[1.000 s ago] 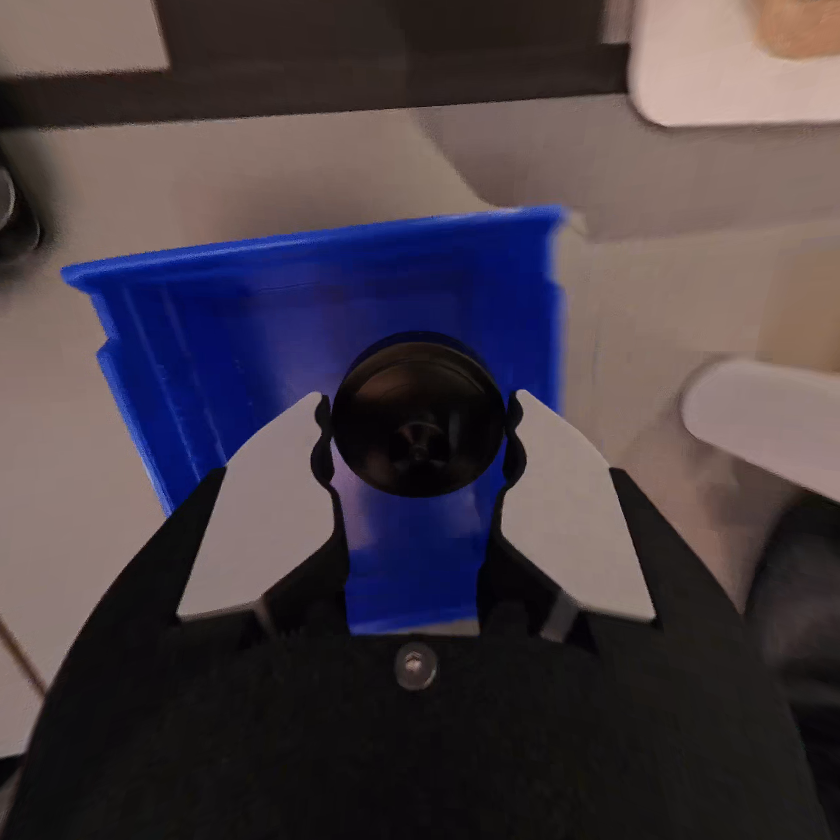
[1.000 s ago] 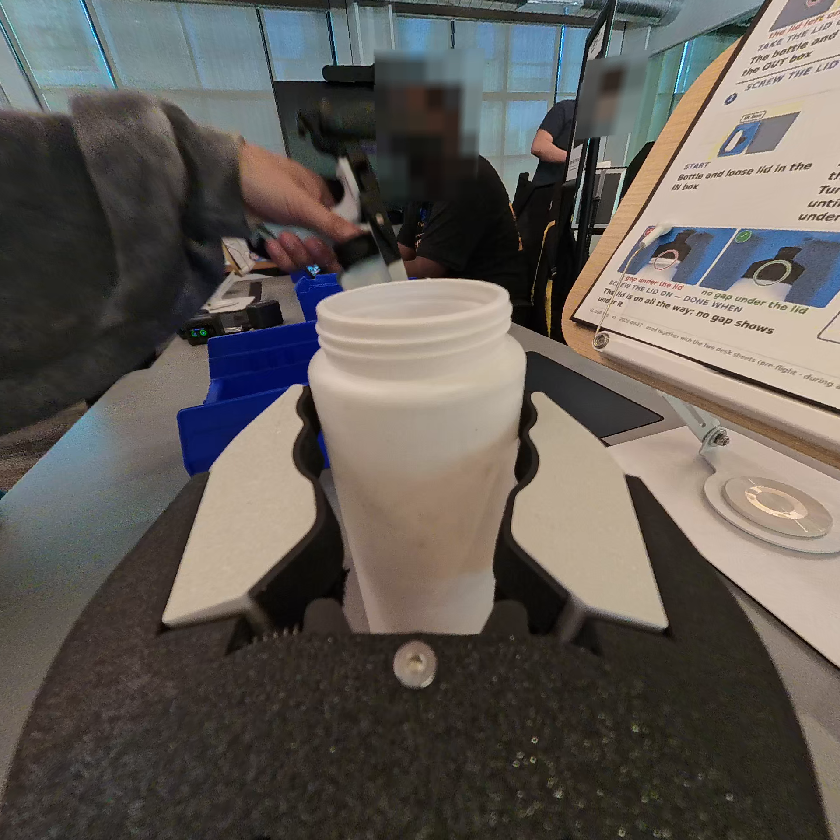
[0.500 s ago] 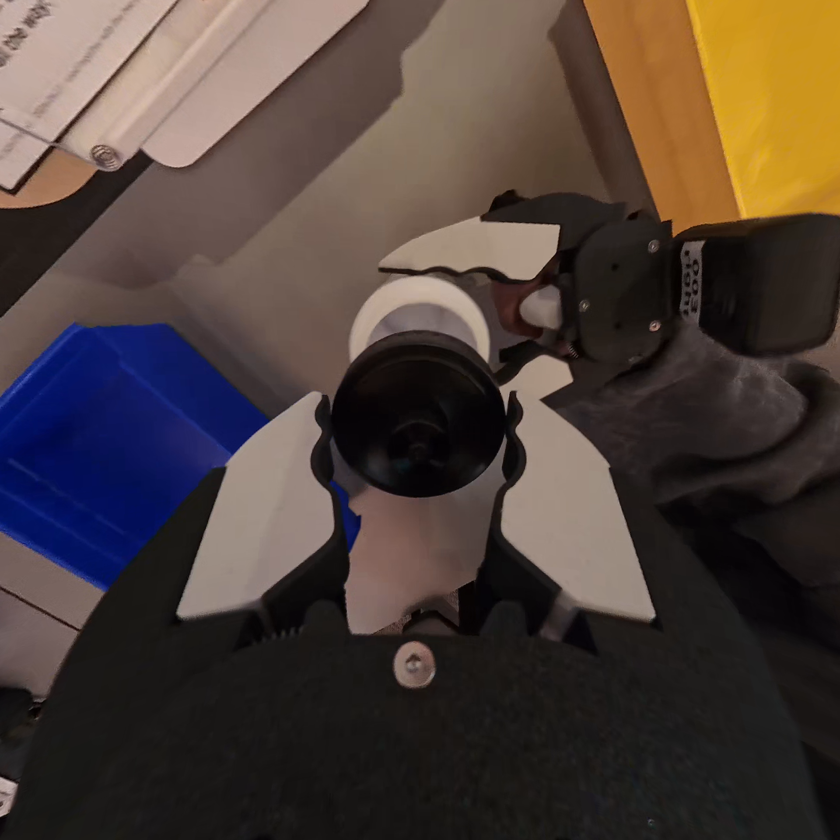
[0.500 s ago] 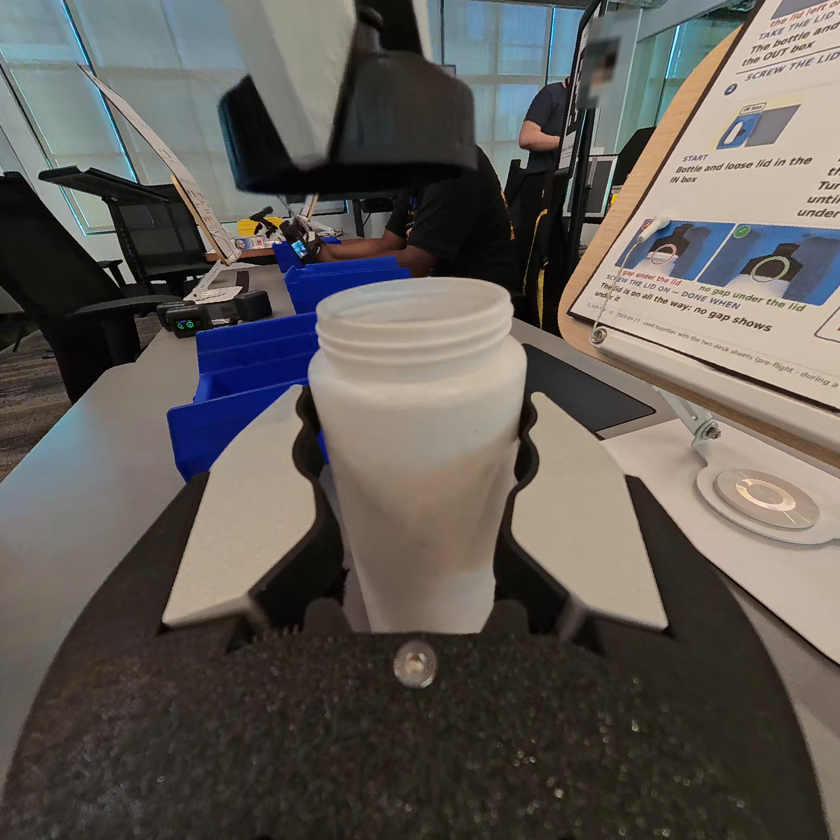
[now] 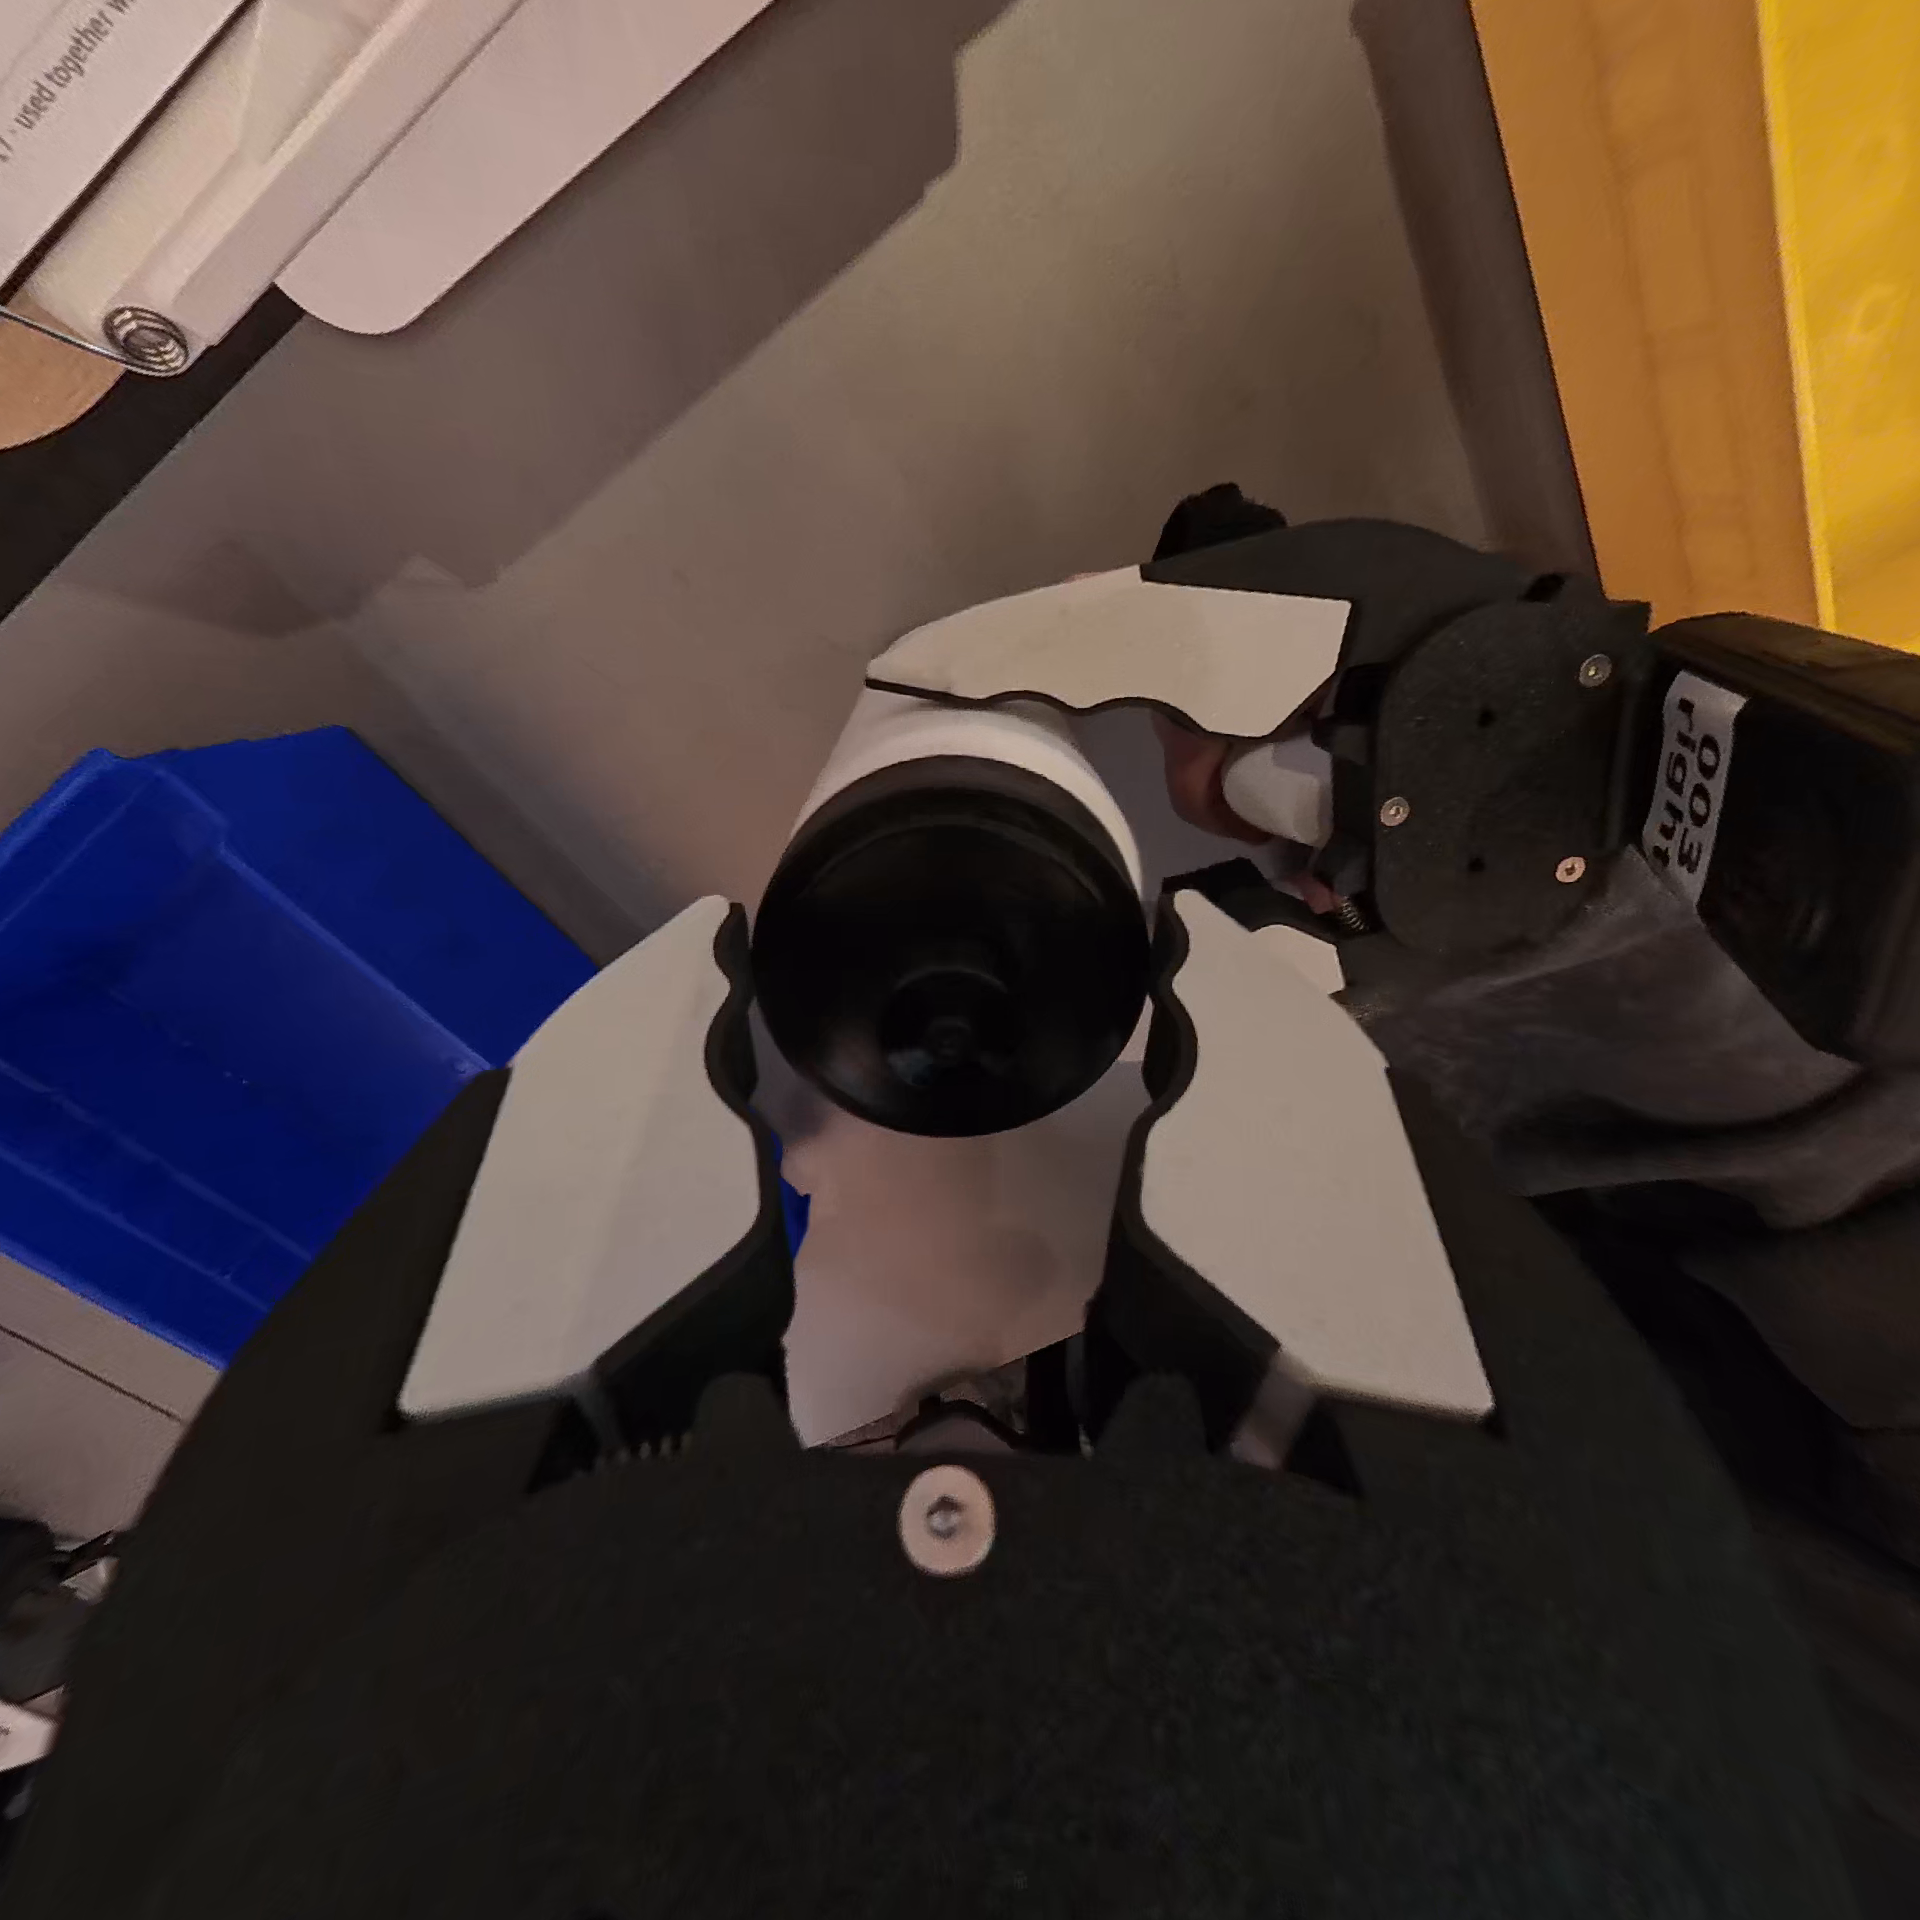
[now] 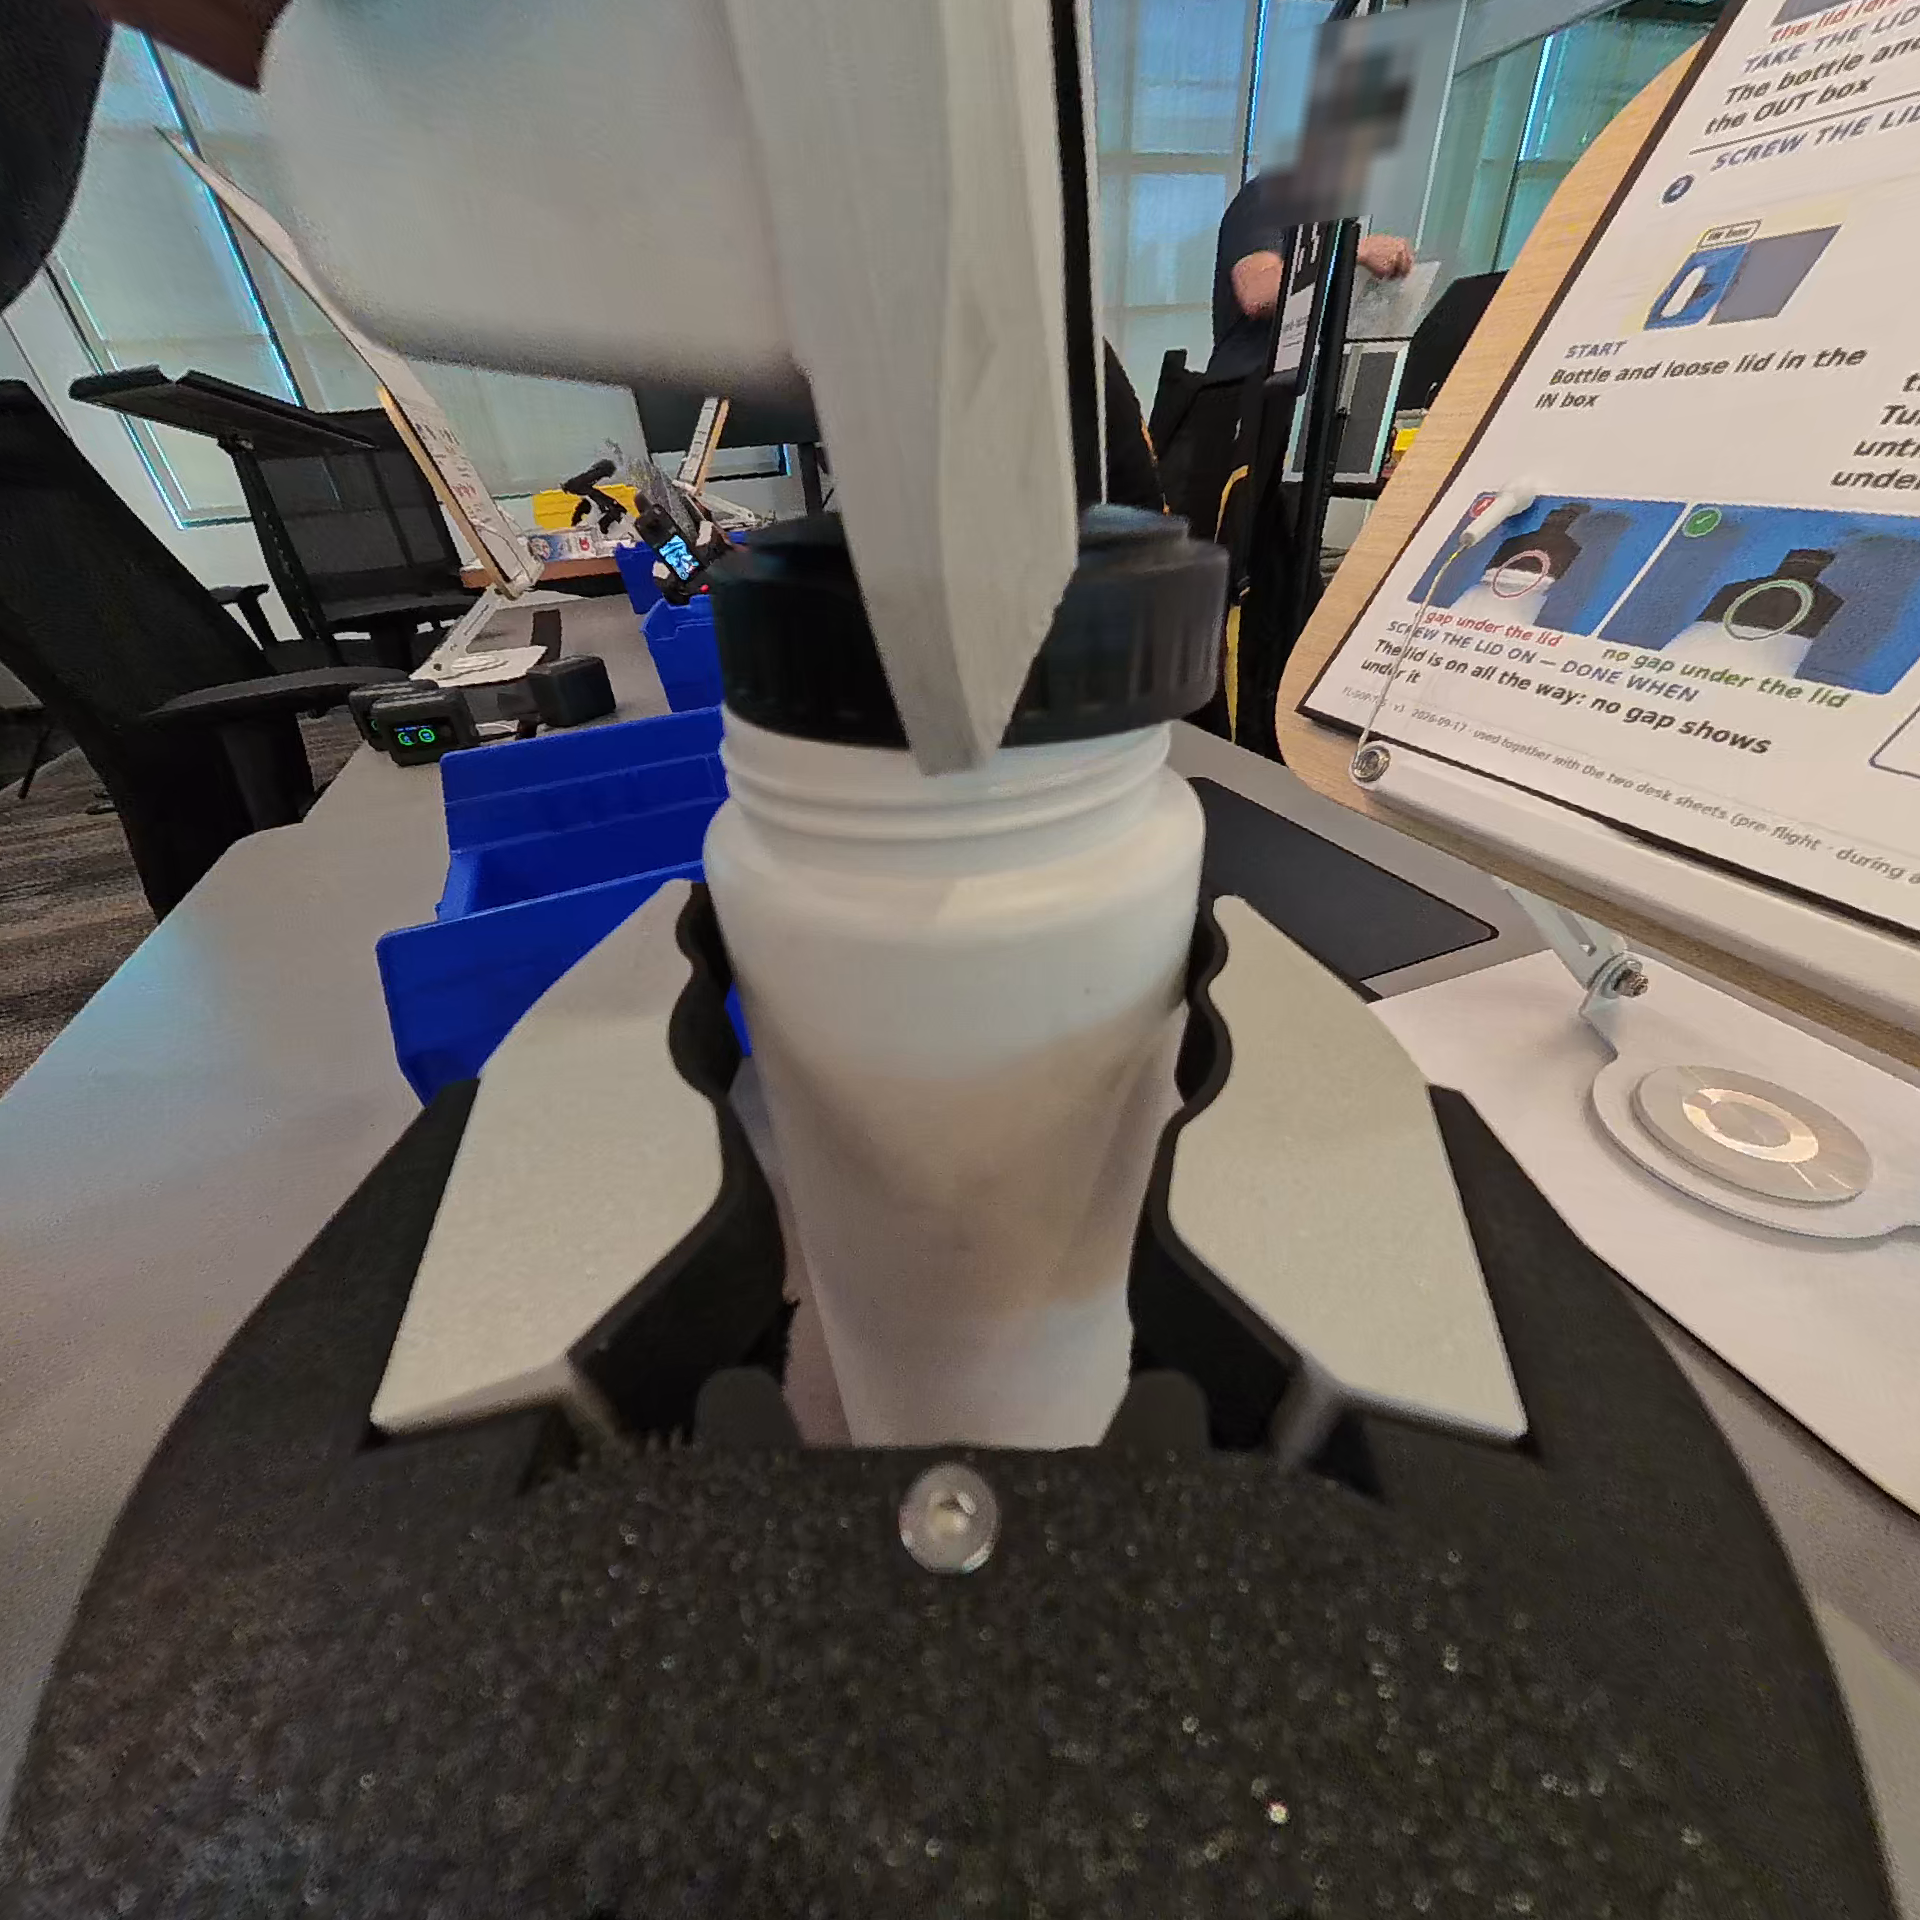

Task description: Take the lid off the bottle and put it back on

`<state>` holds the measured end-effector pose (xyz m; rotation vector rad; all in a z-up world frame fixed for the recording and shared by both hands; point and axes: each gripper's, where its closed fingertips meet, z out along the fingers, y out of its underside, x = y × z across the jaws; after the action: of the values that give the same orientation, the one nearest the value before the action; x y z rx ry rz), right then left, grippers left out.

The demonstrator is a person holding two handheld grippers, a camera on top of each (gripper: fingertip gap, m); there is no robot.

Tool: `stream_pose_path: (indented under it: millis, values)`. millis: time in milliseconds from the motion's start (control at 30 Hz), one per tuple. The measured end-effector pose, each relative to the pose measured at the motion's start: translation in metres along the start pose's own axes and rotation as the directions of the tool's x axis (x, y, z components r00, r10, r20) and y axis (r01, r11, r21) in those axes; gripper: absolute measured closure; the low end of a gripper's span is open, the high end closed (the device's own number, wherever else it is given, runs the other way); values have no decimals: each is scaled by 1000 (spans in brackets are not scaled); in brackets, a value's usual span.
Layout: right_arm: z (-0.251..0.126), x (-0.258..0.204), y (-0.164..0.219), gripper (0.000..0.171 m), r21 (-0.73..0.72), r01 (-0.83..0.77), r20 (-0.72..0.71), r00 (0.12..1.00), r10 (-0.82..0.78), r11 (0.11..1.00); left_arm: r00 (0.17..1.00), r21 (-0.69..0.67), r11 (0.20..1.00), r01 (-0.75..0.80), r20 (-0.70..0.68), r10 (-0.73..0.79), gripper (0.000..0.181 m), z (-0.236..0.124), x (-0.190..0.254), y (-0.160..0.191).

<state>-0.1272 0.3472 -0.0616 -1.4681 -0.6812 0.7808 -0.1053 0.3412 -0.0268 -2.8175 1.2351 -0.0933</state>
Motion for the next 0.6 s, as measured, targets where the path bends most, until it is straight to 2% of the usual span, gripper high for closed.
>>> stream_pose_path:
  millis: [267,500,600]
  values:
    - [1,0,0,87,-8,1,-5,1000,-1,1000,1000,3,1000,-5,18,5,108,4,0,4]
    - [1,-1,0,87,-11,3,-8,1000,-3,1000,986,-49,985,-164,24,166,108,5,0,6]
    - [1,-1,0,87,-11,4,-9,1000,-4,1000,955,-62,954,-294,12,295,108,5,1,6]
